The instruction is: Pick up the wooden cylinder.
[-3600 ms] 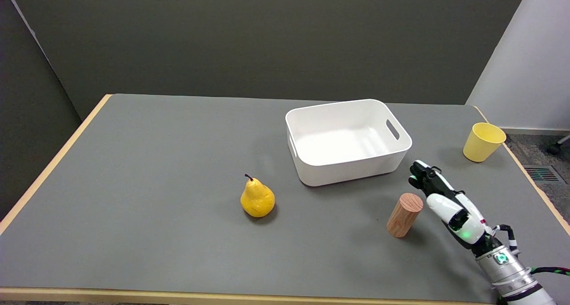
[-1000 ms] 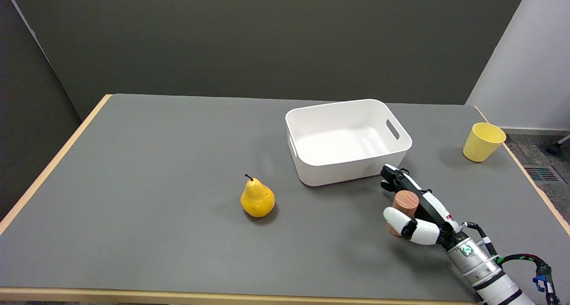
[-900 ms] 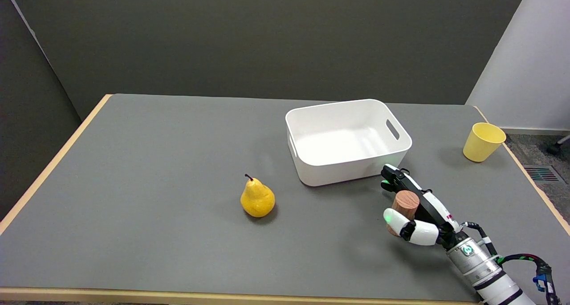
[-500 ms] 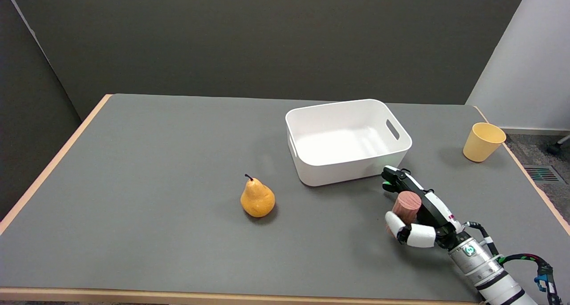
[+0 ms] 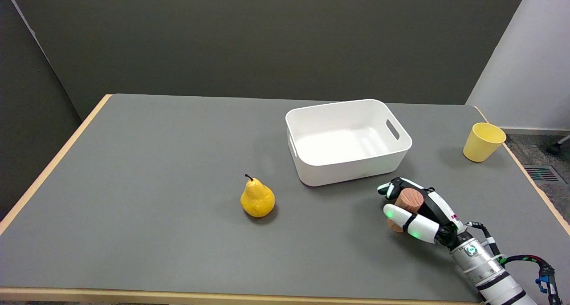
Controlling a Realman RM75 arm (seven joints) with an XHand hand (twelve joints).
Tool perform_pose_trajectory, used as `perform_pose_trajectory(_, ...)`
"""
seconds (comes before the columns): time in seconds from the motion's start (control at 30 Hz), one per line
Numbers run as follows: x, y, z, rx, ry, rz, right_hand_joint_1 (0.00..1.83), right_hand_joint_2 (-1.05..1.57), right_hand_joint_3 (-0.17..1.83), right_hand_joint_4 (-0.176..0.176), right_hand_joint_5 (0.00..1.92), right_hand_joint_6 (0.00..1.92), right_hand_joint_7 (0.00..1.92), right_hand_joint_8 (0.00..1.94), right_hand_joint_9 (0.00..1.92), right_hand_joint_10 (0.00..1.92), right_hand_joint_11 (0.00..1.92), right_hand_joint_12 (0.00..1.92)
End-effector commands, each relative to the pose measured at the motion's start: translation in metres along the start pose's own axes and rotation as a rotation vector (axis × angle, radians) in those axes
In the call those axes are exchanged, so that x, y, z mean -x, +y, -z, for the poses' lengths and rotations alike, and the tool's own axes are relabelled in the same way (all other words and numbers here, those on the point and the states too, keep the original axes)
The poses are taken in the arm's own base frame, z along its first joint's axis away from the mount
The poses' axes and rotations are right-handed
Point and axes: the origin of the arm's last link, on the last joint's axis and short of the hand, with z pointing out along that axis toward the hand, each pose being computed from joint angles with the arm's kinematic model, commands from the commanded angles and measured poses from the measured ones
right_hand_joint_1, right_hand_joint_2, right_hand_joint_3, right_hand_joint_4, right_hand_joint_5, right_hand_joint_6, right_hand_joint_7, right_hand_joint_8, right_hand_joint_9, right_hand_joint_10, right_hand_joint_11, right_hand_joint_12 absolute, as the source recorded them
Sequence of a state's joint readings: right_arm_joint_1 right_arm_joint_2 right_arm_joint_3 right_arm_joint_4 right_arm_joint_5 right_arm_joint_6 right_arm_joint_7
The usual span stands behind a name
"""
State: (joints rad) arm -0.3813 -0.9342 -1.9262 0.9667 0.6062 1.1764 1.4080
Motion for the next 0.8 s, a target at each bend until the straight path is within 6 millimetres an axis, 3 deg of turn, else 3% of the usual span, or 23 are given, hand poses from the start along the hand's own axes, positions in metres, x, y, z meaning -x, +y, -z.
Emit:
perform_pose_trajectory(0.03,-0.001,0.001,0.0,0.001,0.033,-0.014,1.06,1.23,0.27,-0.099,0.49,1.75,0.69,1.34,0.5,1.21,0.41,1.68)
perform_pose_trajectory(0.07,-0.001,0.001,0.0,0.001,0.033,-0.013,1.14,1.2,0.29,-0.073,0.48,1.72,0.7,1.5,0.52,1.26,0.47,1.75)
perform_pose_trajectory(0.13,-0.001,0.001,-0.001,0.002,0.033,-0.014,1.28,1.07,0.55,-0.114,0.45,1.58,0.61,1.72,0.56,1.43,0.57,1.87)
perform_pose_trajectory(0.2,-0.001,0.001,-0.001,0.002,0.033,-0.014,1.27,1.09,0.57,-0.11,0.43,1.63,0.57,1.79,0.55,1.57,0.53,1.91)
perform_pose_trajectory(0.27,-0.001,0.001,-0.001,0.002,0.034,-0.014,1.64,1.11,0.46,-0.144,0.44,1.77,0.48,1.94,0.7,1.92,0.38,1.92)
perform_pose_trajectory(0.33,-0.001,0.0,-0.003,-0.006,0.038,-0.015,1.63,1.14,0.4,-0.139,0.45,1.8,0.46,1.94,0.7,1.92,0.36,1.92)
perform_pose_trajectory(0.4,0.0,0.0,-0.004,-0.012,0.041,-0.018,1.64,1.04,0.51,-0.128,0.48,1.79,0.49,1.72,0.67,1.92,0.44,1.87)
perform_pose_trajectory(0.5,0.001,-0.001,-0.006,-0.021,0.049,0.0,1.63,1.16,0.28,-0.134,0.47,1.8,0.5,1.62,0.66,1.85,0.29,1.92)
perform_pose_trajectory(0.53,0.001,-0.002,-0.006,-0.026,0.052,0.013,1.63,1.14,0.31,-0.127,0.47,1.78,0.52,1.59,0.66,1.84,0.33,1.92)
perform_pose_trajectory(0.57,0.0,-0.002,-0.007,-0.031,0.061,0.028,1.61,1.08,0.4,-0.12,0.47,1.76,0.56,1.57,0.67,1.84,0.37,1.92)
perform_pose_trajectory(0.6,-0.001,-0.004,-0.008,-0.038,0.07,0.044,1.53,0.94,0.69,-0.113,0.48,1.74,0.61,1.6,0.71,1.89,0.47,1.92)
perform_pose_trajectory(0.7,-0.002,-0.007,-0.011,-0.051,0.087,0.081,1.55,0.6,1.27,-0.136,0.56,1.69,0.83,1.63,0.93,1.92,0.99,1.92)
perform_pose_trajectory(0.8,-0.002,-0.008,-0.014,-0.058,0.089,0.096,1.57,0.51,1.41,-0.121,0.61,1.69,0.9,1.67,1.01,1.92,1.11,1.92)
